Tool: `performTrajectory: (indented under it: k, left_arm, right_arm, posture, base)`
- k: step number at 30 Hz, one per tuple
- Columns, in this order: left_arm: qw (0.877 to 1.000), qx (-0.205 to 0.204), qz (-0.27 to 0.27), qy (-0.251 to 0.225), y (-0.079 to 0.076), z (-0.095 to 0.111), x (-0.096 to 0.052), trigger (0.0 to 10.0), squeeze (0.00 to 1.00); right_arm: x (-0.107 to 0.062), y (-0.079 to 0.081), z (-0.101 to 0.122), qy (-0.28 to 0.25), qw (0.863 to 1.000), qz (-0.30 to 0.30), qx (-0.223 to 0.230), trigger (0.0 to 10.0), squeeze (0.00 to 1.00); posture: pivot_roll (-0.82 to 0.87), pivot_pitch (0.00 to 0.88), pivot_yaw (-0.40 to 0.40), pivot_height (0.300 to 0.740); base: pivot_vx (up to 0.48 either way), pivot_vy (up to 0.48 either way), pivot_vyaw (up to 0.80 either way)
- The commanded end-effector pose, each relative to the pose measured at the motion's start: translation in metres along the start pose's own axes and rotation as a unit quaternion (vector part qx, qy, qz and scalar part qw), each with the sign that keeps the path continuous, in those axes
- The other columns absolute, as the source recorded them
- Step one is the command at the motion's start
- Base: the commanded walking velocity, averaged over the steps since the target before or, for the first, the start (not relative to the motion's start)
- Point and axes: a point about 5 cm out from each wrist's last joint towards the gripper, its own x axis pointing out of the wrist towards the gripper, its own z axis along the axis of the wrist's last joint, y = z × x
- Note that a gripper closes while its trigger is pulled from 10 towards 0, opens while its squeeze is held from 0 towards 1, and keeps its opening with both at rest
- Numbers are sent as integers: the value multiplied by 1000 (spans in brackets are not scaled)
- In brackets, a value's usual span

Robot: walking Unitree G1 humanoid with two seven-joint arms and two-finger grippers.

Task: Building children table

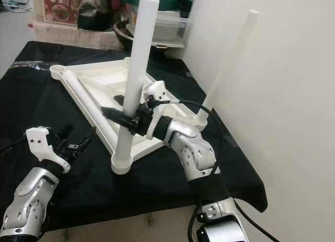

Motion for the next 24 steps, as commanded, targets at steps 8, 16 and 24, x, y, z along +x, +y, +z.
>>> performTrajectory:
  k: [8, 16, 24]
  left_arm:
    - [1000, -9, -4, -3, -4, -1, 1, 10000, 0]
    - [1000, -12, -8, -3, -5, -1, 1, 10000, 0]
    - [1000, -14, -9, -2, -5, -1, 3, 10000, 0]
  right_arm:
    - [11, -56, -31, 95, 914, -394, 5, 0, 0]
    - [-10, -38, -57, 127, 854, -501, 53, 10000, 0]
    - [19, -1, -9, 4, 980, -196, 34, 10000, 0]
  posture:
    - [181, 0, -233, 740]
    - [166, 0, -216, 740]
    - [160, 0, -213, 740]
  base:
    - [0, 0, 0]
    - [0, 0, 0]
    - [0, 0, 0]
